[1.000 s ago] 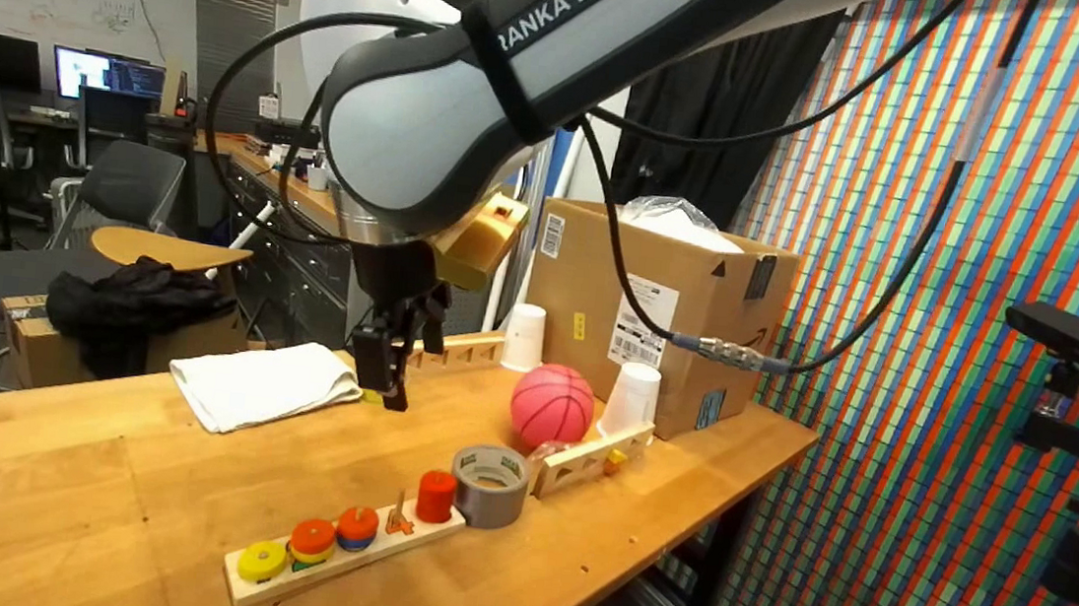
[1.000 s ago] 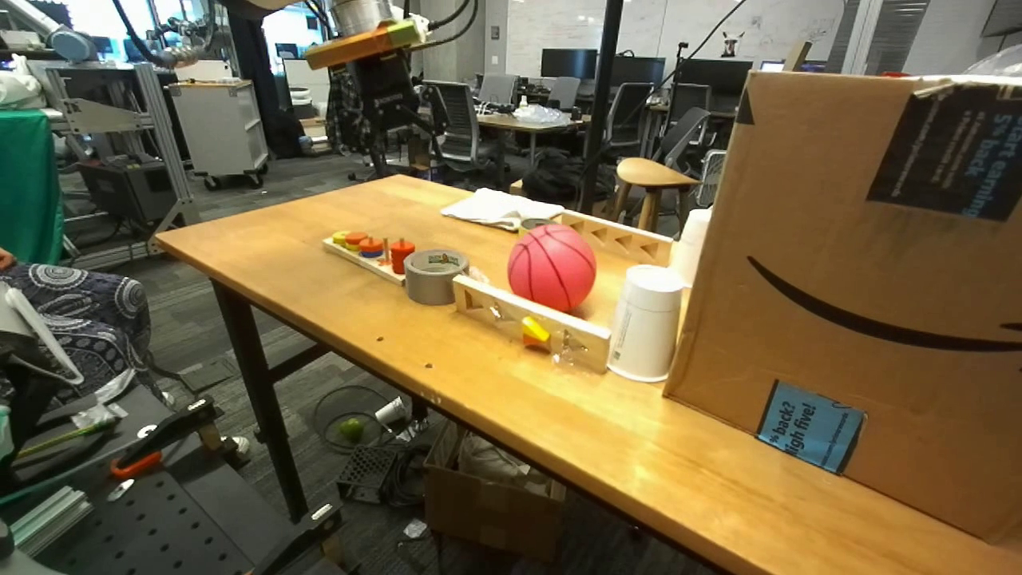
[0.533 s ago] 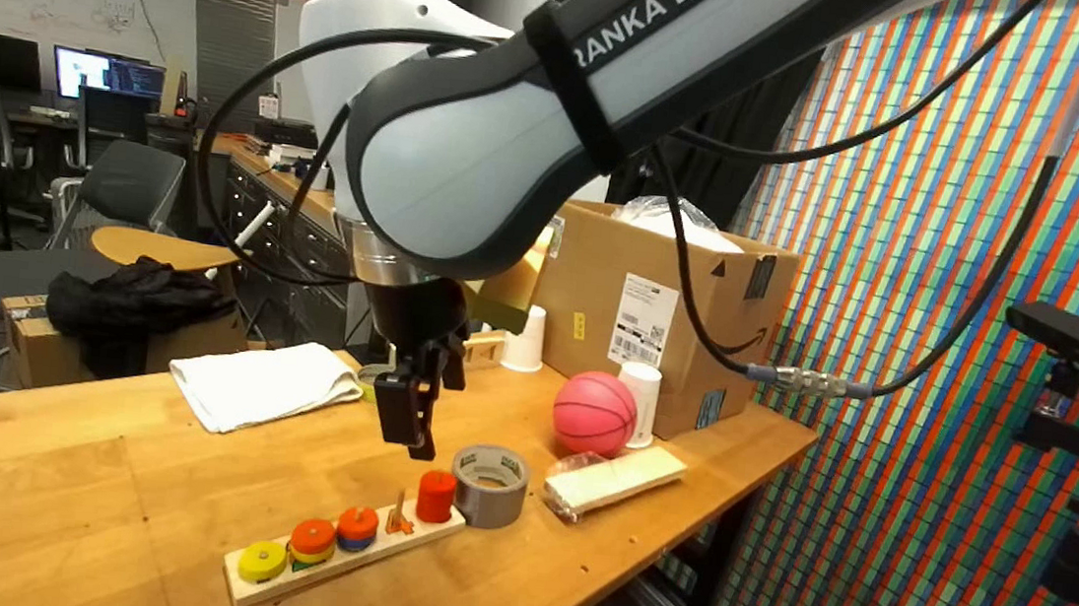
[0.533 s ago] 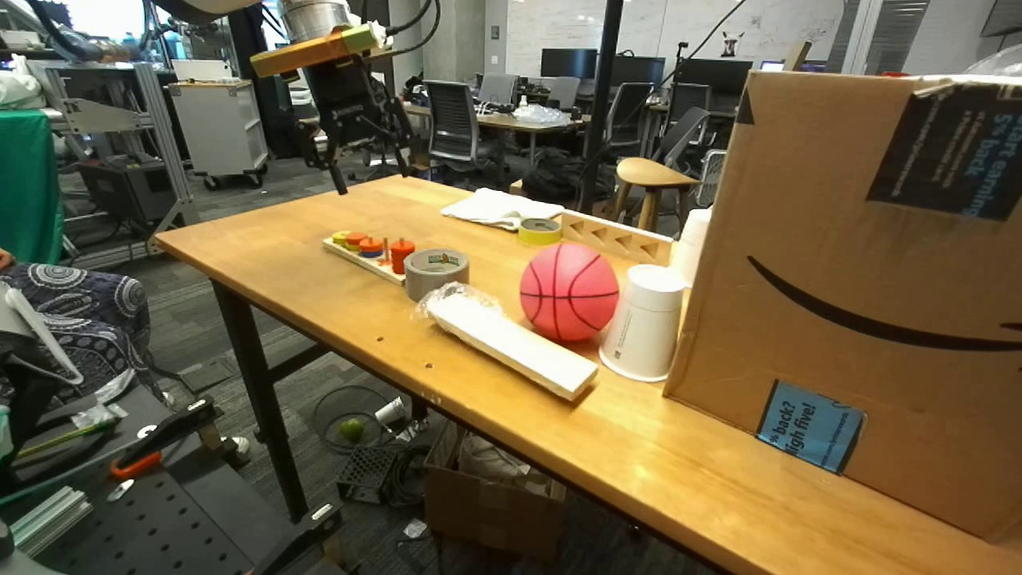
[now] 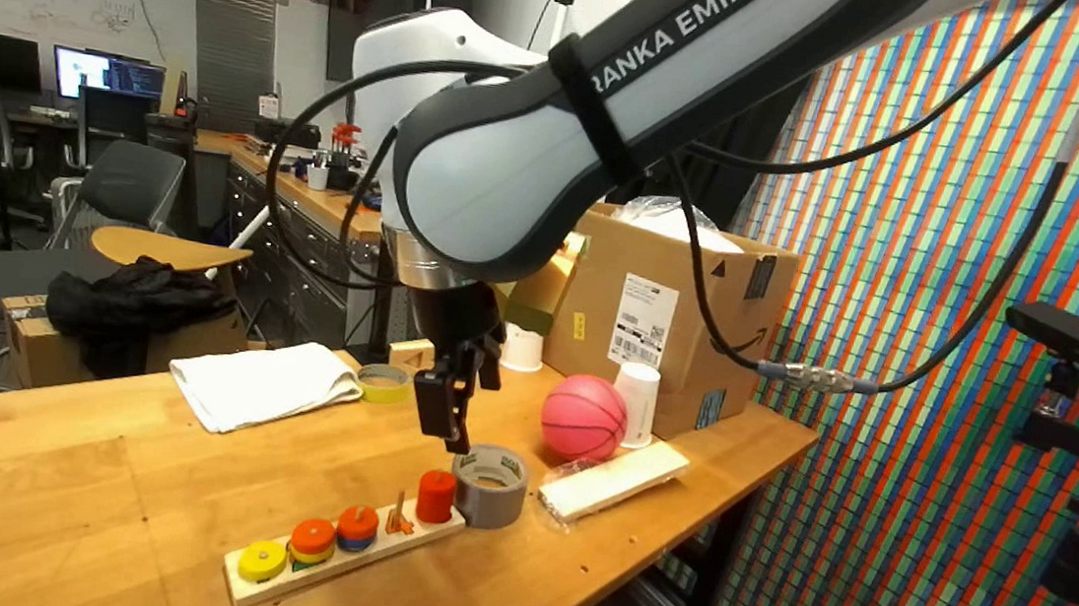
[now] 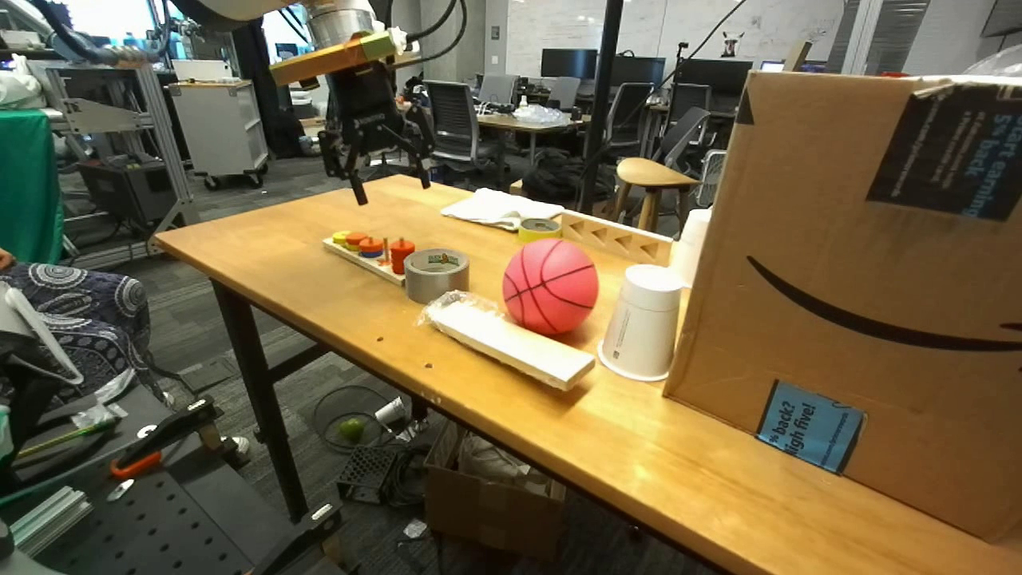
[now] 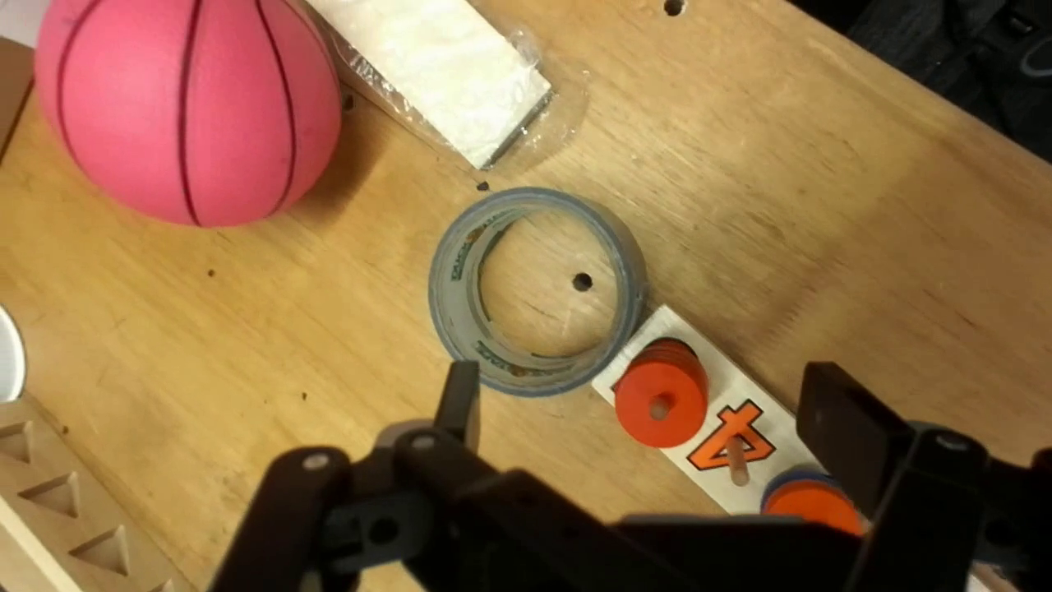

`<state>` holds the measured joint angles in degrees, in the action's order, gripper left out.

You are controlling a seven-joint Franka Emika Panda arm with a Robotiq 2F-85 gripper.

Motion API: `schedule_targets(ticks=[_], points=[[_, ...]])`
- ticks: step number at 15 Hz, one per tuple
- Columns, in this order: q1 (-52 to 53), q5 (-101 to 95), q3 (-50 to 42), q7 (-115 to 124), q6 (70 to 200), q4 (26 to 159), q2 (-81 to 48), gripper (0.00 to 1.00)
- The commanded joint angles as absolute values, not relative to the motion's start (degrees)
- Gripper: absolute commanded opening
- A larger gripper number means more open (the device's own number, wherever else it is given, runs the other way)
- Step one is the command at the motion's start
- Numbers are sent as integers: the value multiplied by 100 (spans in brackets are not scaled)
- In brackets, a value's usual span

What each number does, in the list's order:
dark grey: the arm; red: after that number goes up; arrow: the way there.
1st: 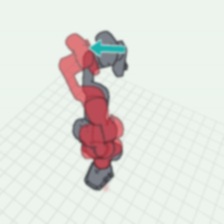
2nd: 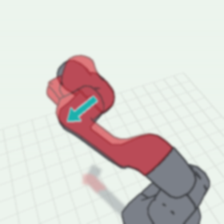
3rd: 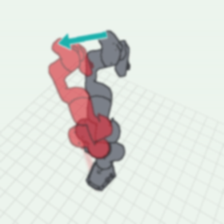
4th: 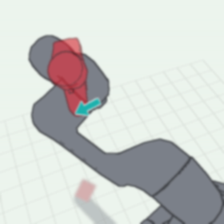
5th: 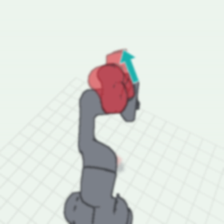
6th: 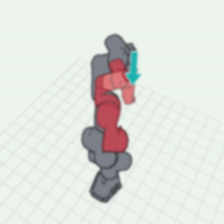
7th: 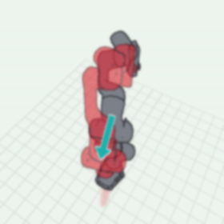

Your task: Roll the ball up and down the table

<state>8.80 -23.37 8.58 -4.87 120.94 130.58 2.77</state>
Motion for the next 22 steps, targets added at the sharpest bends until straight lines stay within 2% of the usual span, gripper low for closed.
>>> schedule_targets(ticks=[1,13,22], points=[[700,-2569,724,-265,12066,13061,257,100],[37,-2575,-14,-47,11969,12941,-542,100],[166,-2474,90,-53,12018,12854,-614,100]])
